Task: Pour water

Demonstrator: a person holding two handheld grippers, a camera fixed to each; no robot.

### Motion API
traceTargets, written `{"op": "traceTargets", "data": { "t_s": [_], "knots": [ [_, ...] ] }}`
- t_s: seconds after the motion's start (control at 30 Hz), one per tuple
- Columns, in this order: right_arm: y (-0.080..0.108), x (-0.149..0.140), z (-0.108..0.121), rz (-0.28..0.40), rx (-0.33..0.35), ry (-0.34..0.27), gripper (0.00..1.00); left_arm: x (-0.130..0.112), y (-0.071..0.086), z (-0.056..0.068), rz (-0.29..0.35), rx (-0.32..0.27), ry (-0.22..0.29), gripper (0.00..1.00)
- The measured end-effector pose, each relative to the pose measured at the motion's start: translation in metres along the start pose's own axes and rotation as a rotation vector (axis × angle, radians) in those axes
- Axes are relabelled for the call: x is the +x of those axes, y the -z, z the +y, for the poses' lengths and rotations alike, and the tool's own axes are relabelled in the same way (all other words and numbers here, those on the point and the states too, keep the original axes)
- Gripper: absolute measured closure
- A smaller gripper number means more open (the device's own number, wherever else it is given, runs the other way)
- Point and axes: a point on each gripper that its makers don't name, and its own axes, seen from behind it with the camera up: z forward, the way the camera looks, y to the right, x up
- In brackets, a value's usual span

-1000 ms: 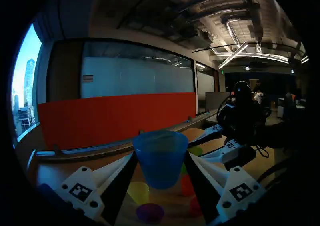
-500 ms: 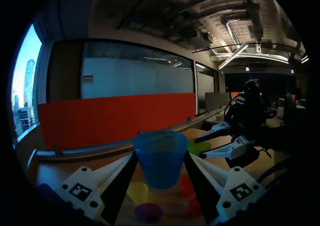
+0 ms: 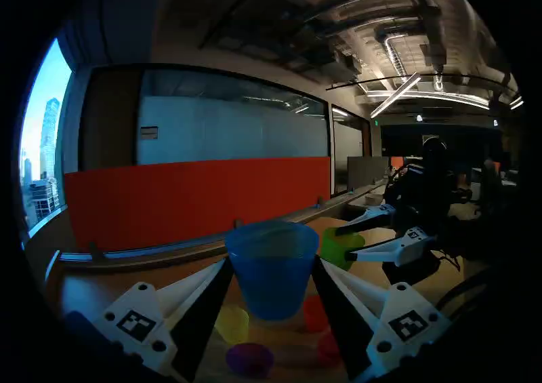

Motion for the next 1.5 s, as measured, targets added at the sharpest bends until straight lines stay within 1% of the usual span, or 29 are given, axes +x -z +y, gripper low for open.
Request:
{"op": "traceTargets", "data": {
  "t_s": [0.37, 0.67, 0.97, 1.27, 1.5],
  "knots": [
    [0.002, 0.005, -0.005, 0.032, 0.001, 0.006, 0.06, -0.003, 0.000, 0.000, -0.001, -0.001, 0.002, 0.18],
    [0.004, 0.010, -0.009, 0.064, -0.004, -0.002, 0.05, -0.004, 0.000, 0.001, -0.001, -0.005, 0.004, 0.18],
    [0.006, 0.013, -0.010, 0.081, -0.010, 0.002, 0.05, -0.005, 0.001, 0.002, 0.001, -0.005, 0.007, 0.18],
    [0.008, 0.015, -0.013, 0.095, 0.001, -0.016, 0.05, -0.005, 0.002, 0.003, 0.001, -0.009, 0.005, 0.18],
    [0.012, 0.014, -0.013, 0.098, 0.005, -0.016, 0.06, -0.008, 0.003, 0.003, -0.001, -0.011, 0.006, 0.18]
  ]
}}
